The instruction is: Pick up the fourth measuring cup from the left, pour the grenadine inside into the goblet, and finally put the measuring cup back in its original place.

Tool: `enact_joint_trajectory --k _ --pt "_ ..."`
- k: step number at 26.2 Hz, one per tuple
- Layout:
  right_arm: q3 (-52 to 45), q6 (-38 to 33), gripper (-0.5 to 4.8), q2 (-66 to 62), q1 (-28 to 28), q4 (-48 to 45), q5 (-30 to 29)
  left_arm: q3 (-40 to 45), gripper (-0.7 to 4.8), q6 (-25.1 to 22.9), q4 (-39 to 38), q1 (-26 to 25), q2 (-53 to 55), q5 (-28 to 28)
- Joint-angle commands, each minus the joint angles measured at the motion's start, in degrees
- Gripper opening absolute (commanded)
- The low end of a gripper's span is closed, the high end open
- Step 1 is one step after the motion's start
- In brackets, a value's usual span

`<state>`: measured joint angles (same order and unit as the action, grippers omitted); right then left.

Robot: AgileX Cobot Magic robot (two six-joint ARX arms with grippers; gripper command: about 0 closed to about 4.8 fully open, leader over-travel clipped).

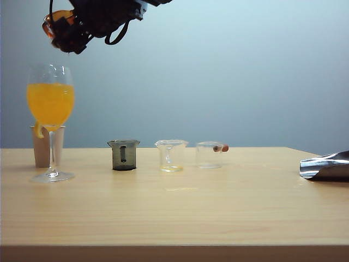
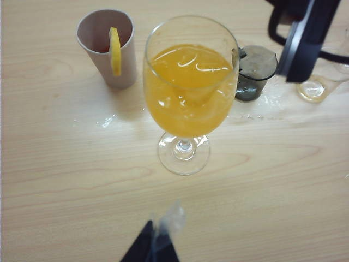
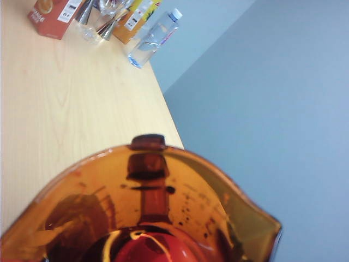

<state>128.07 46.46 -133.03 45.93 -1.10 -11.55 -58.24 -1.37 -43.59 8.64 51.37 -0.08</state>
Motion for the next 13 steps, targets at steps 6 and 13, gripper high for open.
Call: enact_joint_trajectory --k 6,13 --pt "0.39 8.74 1.44 -0.37 0.2 -2.67 0.07 -0.22 -0.02 0.33 0.5 -0.07 -0.17 0.07" --pt "0.39 11.43 1.44 -0.37 -0.35 -2.69 0.04 -0.22 -0.03 0.33 1.27 -0.07 -0.17 0.07"
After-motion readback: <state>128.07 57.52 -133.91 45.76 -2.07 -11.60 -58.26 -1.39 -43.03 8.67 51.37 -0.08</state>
